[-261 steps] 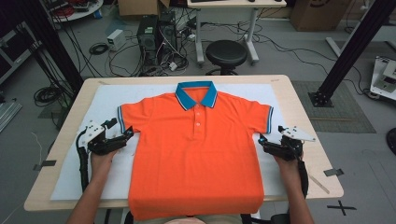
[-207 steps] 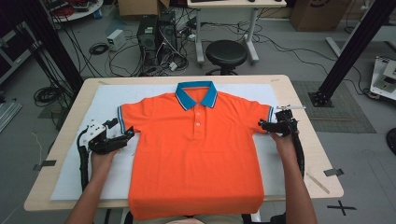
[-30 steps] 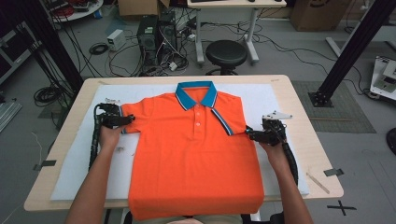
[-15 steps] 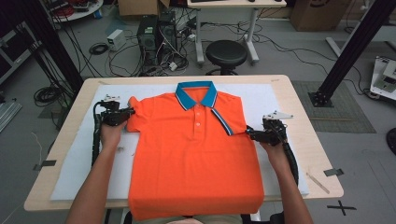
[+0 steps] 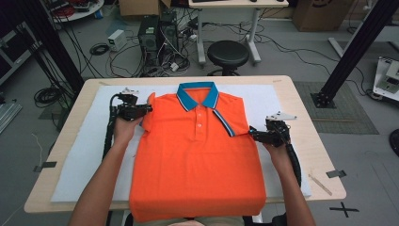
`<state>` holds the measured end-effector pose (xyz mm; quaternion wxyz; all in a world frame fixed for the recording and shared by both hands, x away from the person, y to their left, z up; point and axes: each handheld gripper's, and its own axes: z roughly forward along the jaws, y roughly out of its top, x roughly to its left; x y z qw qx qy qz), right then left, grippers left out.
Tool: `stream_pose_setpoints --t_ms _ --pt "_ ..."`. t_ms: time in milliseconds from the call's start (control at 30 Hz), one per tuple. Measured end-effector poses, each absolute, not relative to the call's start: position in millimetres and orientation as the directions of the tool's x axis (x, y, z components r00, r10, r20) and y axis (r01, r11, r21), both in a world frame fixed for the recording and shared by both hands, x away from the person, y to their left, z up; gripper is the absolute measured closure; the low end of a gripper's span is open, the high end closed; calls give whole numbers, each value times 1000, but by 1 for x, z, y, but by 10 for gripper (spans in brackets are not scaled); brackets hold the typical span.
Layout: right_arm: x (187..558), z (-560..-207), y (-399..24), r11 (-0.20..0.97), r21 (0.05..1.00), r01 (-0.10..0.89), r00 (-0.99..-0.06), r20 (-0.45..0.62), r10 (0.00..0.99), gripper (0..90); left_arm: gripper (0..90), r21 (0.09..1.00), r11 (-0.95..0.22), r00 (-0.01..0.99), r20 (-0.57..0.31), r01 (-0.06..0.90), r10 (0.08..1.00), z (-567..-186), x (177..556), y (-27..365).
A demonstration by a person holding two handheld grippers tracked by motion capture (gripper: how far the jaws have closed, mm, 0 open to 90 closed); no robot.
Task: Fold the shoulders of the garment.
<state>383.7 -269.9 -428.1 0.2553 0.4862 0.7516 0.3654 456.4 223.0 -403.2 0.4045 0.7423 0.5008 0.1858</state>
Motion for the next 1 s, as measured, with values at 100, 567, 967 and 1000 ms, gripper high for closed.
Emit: stream_pose_setpoints --t_ms 100,567,967,1000 --pt "383 -428 -270 259 798 544 -396 -28 918 242 797 773 -199 444 -117 602 888 -408 459 211" --pt "384 -427 -269 268 799 538 -401 -37 915 242 376 816 -174 474 -135 551 870 -392 471 190" --pt "383 -427 -268 268 797 541 -407 -31 913 258 597 652 -248 420 -119 717 900 -428 493 188" --pt "383 -427 -268 268 797 541 -407 -31 913 258 597 643 -255 426 -122 722 897 -431 493 187"
